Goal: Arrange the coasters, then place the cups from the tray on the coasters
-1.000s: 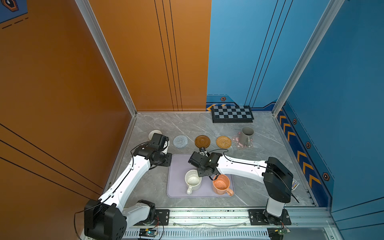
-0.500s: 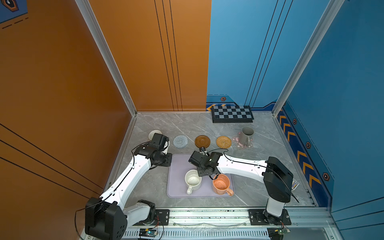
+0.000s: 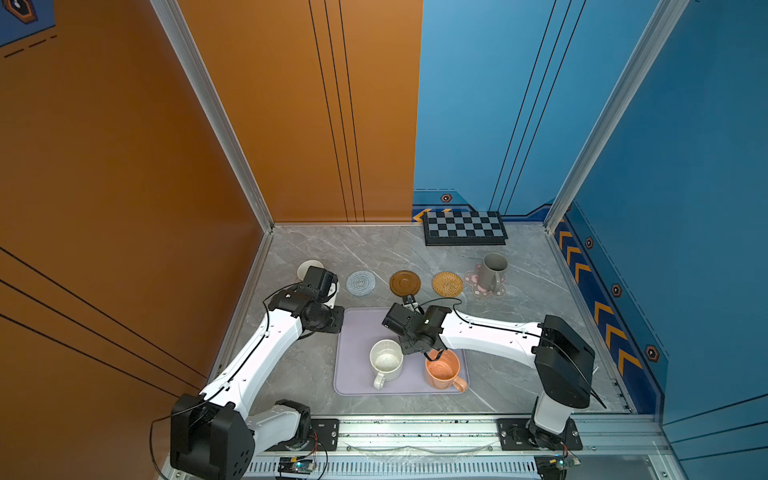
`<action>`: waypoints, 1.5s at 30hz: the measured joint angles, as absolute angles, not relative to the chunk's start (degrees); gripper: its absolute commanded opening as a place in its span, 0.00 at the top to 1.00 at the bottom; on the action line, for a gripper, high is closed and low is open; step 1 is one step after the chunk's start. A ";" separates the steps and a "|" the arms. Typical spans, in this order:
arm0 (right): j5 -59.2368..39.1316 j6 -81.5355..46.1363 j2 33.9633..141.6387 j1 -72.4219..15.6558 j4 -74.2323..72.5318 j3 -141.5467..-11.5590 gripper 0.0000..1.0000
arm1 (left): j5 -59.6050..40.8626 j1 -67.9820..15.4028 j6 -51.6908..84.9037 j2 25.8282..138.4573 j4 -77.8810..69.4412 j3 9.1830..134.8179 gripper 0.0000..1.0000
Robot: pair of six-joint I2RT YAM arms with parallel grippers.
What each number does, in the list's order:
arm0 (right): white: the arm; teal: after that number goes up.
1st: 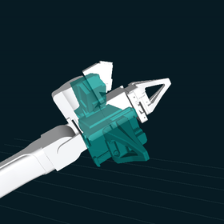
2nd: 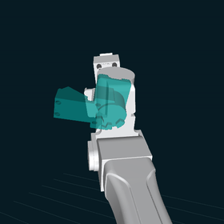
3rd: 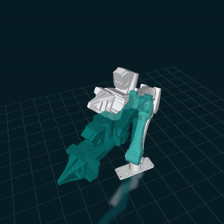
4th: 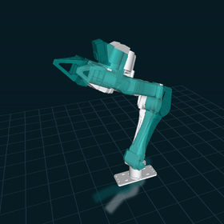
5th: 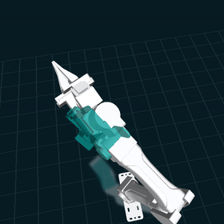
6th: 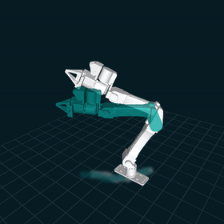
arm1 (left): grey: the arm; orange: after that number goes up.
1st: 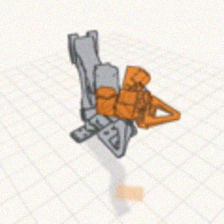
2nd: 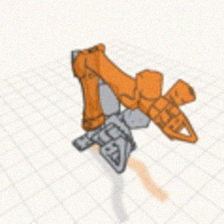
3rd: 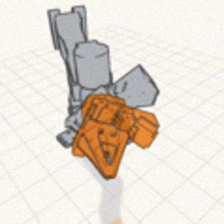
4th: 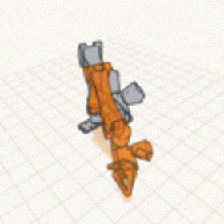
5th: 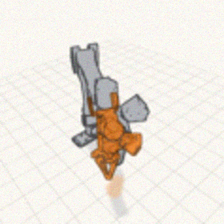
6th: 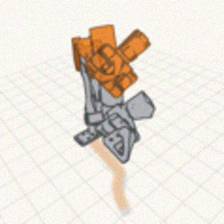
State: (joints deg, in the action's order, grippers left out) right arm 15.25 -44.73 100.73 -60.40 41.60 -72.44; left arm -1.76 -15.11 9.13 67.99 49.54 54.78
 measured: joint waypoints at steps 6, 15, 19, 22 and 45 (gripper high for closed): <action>17.19 -43.77 97.14 -59.55 41.95 -70.81 1.00 | -1.74 -15.14 9.32 67.99 49.54 54.74 0.64; 18.92 -43.22 91.55 -57.87 42.00 -68.47 1.00 | -1.74 -15.14 9.54 67.99 49.54 54.74 0.64; 19.88 -43.22 88.18 -56.38 42.00 -66.26 1.00 | -1.65 -15.14 9.58 67.99 49.54 54.74 0.64; 20.23 -43.22 85.36 -54.98 42.06 -64.38 1.00 | -1.50 -15.14 9.74 67.99 49.54 54.74 0.64; 21.56 -36.25 77.76 -46.46 42.63 -59.79 1.00 | -1.28 -15.11 10.41 68.34 49.25 54.74 0.64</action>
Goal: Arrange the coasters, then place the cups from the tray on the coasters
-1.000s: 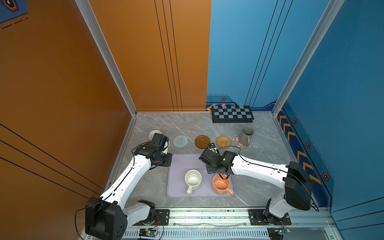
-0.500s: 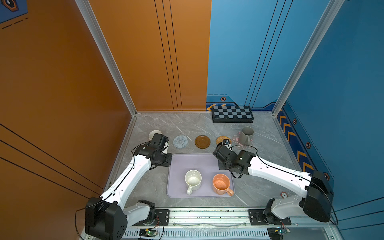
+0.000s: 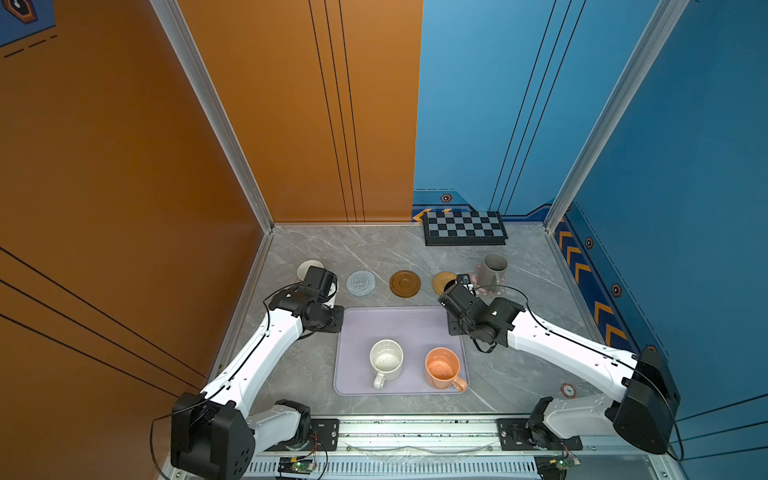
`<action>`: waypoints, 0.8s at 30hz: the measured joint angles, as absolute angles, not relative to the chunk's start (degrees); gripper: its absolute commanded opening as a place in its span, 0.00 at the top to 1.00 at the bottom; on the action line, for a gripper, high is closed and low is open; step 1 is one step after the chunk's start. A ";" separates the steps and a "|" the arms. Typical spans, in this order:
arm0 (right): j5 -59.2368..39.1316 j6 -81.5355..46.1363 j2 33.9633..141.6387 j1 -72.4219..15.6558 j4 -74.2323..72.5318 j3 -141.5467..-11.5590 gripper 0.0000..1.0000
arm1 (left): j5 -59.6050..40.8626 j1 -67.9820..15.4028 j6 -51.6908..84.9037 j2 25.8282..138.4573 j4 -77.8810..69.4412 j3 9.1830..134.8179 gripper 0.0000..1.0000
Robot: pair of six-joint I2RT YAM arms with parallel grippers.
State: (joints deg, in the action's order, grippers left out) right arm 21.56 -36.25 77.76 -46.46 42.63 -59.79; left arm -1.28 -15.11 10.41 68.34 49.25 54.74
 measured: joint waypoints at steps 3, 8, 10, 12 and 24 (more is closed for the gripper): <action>21.63 -34.37 78.87 -45.10 42.61 -59.86 1.00 | -1.26 -15.03 10.39 68.36 49.12 54.74 0.64; 21.26 -31.86 81.25 -42.46 42.46 -60.53 1.00 | -1.06 -15.00 10.41 68.36 49.12 54.74 0.64; 21.15 -31.00 82.19 -41.43 42.39 -61.25 1.00 | -1.06 -15.00 10.41 68.36 49.12 54.74 0.64; 21.04 -30.35 82.78 -40.82 42.24 -61.84 1.00 | -1.06 -15.00 10.41 68.36 49.12 54.74 0.64; 19.03 -26.79 86.98 -36.27 38.09 -65.12 1.00 | -1.06 -14.90 11.05 69.43 49.12 56.07 0.64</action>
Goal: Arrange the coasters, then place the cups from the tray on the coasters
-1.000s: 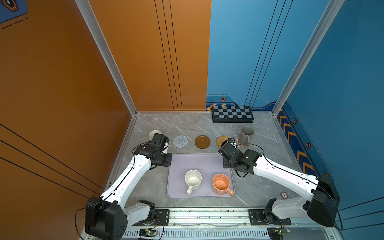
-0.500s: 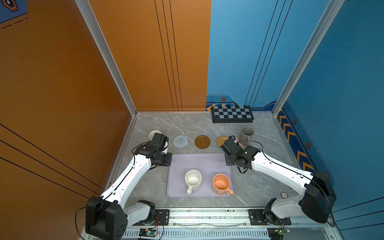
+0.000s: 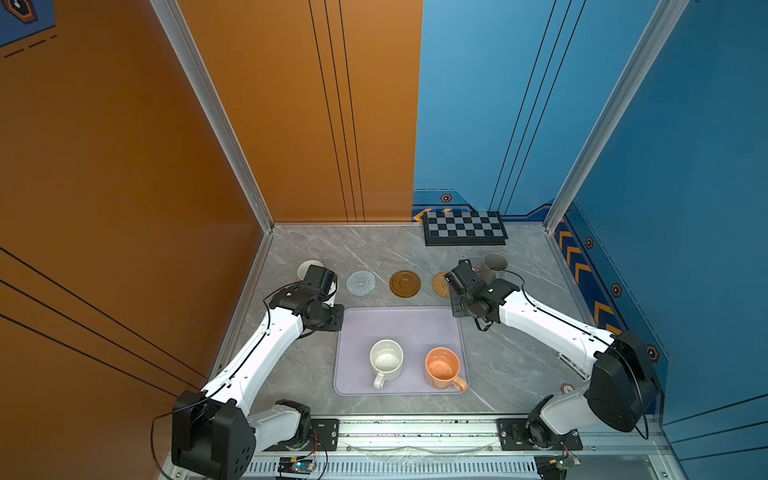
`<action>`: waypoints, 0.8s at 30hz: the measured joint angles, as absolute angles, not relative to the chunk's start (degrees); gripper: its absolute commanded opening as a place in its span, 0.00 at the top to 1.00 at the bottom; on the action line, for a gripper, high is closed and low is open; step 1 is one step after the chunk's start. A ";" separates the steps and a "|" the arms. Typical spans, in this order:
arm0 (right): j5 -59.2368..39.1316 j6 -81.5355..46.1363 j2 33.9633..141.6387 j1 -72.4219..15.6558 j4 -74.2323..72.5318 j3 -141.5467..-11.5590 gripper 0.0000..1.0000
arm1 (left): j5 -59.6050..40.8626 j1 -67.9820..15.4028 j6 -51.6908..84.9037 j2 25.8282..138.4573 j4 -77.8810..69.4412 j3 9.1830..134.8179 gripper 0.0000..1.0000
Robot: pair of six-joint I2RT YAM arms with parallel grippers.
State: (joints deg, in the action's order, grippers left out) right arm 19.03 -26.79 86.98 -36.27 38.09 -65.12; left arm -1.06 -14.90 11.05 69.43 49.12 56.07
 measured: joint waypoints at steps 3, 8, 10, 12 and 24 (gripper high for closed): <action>18.02 -26.13 88.77 -35.33 37.45 -66.30 1.00 | -1.04 -14.68 11.05 70.06 49.08 56.99 0.64; 17.37 -25.02 91.18 -34.22 36.21 -68.73 1.00 | -0.97 -14.57 11.44 71.75 49.12 59.88 0.64; 16.88 -24.58 91.68 -33.80 35.42 -69.19 1.00 | -0.86 -14.57 11.49 72.53 48.99 60.90 0.64; 16.58 -24.18 91.74 -33.45 34.70 -69.28 1.00 | -0.84 -14.52 11.49 73.52 48.93 61.47 0.64; 16.40 -22.22 95.39 -32.18 30.79 -69.76 1.00 | -0.43 -14.52 11.66 77.25 48.62 64.60 0.65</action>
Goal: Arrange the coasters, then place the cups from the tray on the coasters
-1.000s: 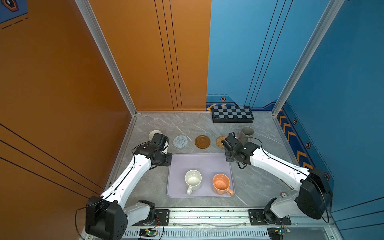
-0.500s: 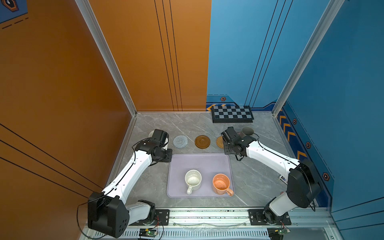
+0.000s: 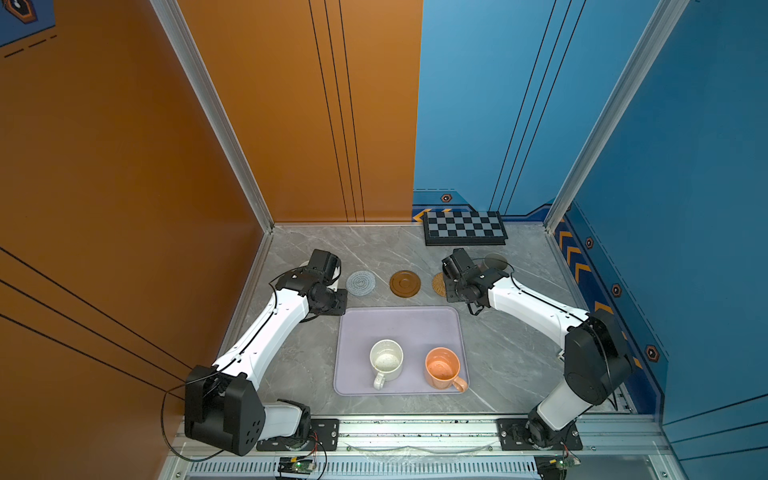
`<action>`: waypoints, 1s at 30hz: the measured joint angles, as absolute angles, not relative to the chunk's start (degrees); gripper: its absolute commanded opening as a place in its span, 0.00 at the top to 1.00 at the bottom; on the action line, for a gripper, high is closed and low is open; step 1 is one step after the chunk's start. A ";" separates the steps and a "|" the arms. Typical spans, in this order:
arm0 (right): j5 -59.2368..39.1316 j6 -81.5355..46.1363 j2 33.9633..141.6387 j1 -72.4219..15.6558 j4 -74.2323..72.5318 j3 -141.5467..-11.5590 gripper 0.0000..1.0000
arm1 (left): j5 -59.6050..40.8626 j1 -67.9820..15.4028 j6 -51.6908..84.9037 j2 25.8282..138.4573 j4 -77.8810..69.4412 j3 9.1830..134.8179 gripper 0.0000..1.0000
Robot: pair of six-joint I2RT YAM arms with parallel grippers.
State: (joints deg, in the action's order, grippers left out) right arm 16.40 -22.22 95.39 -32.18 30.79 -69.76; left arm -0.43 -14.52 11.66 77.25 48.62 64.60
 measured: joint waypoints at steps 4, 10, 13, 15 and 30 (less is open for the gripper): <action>16.14 -21.56 96.38 -31.90 30.76 -70.19 1.00 | -0.43 -14.52 11.66 79.07 48.34 65.34 0.65; 16.01 -20.95 97.45 -31.31 29.43 -71.00 1.00 | -0.43 -14.52 11.66 81.78 47.94 66.46 0.65; 15.35 -20.95 98.24 -30.94 28.27 -71.18 1.00 | -0.45 -14.52 11.66 83.13 47.59 67.57 0.65; 15.03 -20.95 99.02 -30.72 27.83 -71.40 1.00 | -0.45 -14.52 11.66 83.81 47.37 68.01 0.65; 14.96 -20.95 100.97 -30.68 27.33 -73.08 1.00 | -0.45 -14.55 11.66 87.33 46.48 68.82 0.65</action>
State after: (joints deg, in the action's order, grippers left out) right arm 14.96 -20.95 100.97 -30.68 27.33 -73.08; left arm -0.45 -14.55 11.66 87.33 46.48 68.82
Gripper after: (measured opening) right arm 0.172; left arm 0.348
